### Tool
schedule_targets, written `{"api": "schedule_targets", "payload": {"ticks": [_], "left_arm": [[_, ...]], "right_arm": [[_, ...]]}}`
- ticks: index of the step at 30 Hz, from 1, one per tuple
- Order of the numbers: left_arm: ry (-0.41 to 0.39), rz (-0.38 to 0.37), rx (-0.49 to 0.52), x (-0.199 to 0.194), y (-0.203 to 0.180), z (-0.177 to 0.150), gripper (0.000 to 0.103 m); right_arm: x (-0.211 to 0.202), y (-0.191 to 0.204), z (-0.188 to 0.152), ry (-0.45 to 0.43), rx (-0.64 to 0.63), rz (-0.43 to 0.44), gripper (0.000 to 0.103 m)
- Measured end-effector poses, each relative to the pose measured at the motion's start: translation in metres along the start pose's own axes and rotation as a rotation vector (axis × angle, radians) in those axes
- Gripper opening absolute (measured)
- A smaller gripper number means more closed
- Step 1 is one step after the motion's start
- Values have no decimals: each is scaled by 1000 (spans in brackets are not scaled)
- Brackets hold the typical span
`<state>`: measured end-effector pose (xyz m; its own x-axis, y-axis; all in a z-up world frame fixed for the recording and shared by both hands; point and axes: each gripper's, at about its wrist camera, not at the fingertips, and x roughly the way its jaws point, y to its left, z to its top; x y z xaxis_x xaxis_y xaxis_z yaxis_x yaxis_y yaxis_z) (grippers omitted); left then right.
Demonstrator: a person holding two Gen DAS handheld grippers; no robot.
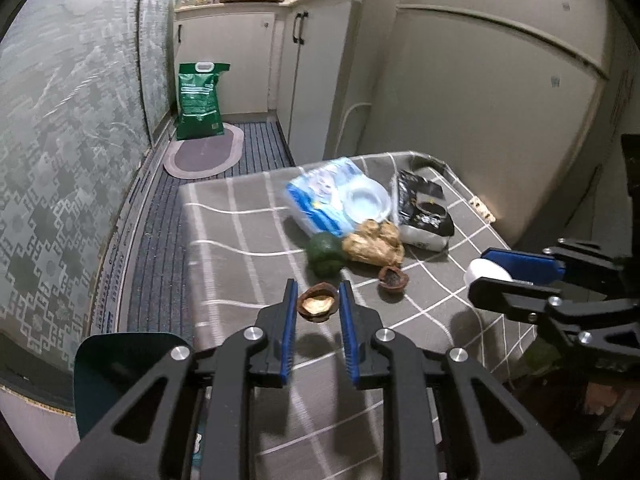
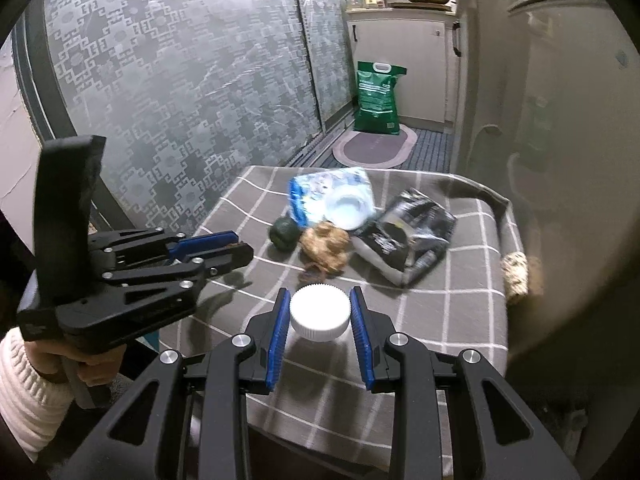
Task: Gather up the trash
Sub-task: 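Carry the shell and cap to the bin and release both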
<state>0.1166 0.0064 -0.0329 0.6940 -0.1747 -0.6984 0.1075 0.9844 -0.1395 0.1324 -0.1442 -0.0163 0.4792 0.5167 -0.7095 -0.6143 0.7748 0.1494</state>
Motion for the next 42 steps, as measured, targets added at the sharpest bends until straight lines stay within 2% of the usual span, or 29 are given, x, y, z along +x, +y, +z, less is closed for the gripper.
{"api": "schedule_targets", "payload": {"ticks": [7, 17, 24, 33, 42], "left_arm": [[-31, 52, -70, -24, 43, -5, 22], [5, 135, -130, -38, 102, -30, 22], [71, 177, -167, -31, 138, -52, 22], [169, 213, -159, -16, 160, -81, 22], [210, 223, -156, -19, 177, -98, 23]], "right_arm": [[16, 30, 14, 9, -40, 23, 30], [32, 75, 31, 5, -92, 73, 30], [48, 102, 39, 20, -120, 100, 30], [62, 128, 47, 33, -150, 130, 30], [81, 153, 51, 60, -181, 155, 30]]}}
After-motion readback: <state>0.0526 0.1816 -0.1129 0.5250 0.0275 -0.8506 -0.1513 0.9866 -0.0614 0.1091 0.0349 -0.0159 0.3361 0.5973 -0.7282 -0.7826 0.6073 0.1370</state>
